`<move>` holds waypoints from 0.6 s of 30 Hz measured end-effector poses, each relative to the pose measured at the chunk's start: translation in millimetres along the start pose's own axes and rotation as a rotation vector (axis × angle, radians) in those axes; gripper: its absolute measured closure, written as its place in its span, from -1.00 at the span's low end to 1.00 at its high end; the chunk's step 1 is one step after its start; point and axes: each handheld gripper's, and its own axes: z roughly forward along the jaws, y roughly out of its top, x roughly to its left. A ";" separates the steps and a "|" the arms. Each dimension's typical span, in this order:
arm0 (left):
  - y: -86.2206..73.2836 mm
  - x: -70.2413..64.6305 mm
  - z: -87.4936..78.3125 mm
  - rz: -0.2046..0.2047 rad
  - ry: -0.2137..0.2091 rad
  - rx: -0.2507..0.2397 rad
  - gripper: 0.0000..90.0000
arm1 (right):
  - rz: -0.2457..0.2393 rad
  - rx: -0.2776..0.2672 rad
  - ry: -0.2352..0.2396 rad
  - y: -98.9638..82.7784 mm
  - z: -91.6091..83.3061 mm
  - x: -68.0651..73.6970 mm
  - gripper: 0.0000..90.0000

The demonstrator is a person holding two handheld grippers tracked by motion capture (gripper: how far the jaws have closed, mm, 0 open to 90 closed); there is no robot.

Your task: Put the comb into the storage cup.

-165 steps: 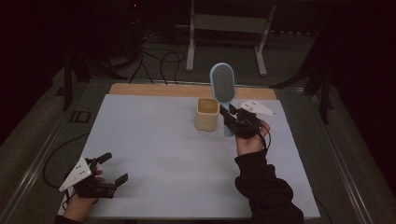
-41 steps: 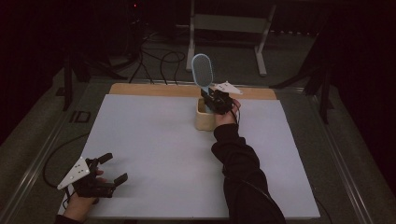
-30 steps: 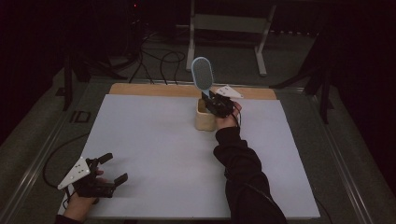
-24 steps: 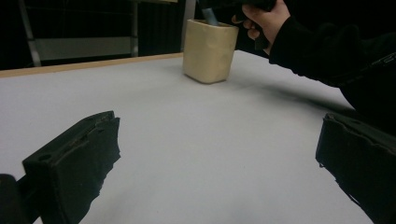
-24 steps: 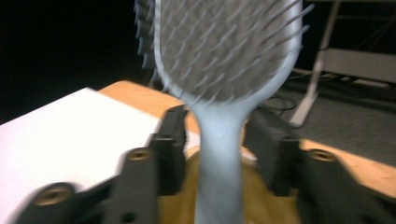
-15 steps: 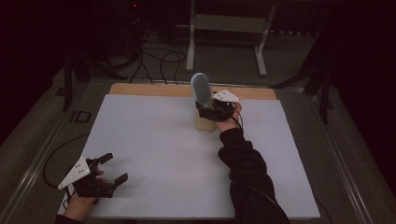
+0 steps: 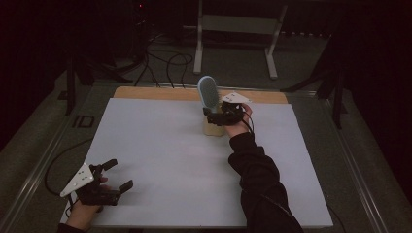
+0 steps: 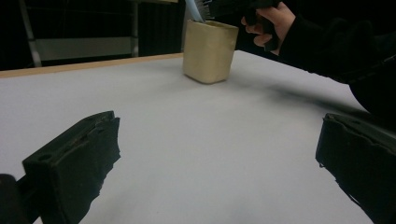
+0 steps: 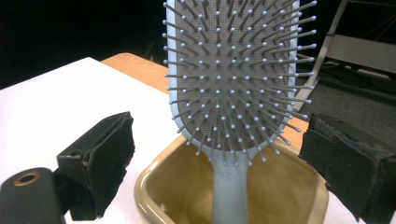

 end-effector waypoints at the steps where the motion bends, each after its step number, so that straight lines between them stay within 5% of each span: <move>1: 0.0 0.0 -0.1 0.001 0.000 0.001 -1.00 | 0.010 0.003 0.010 0.2 0.3 -0.1 -0.81; 18: 0.5 -1.0 -0.3 0.003 0.004 0.001 -1.00 | 0.007 0.042 0.016 5.4 -9.8 -3.8 -0.81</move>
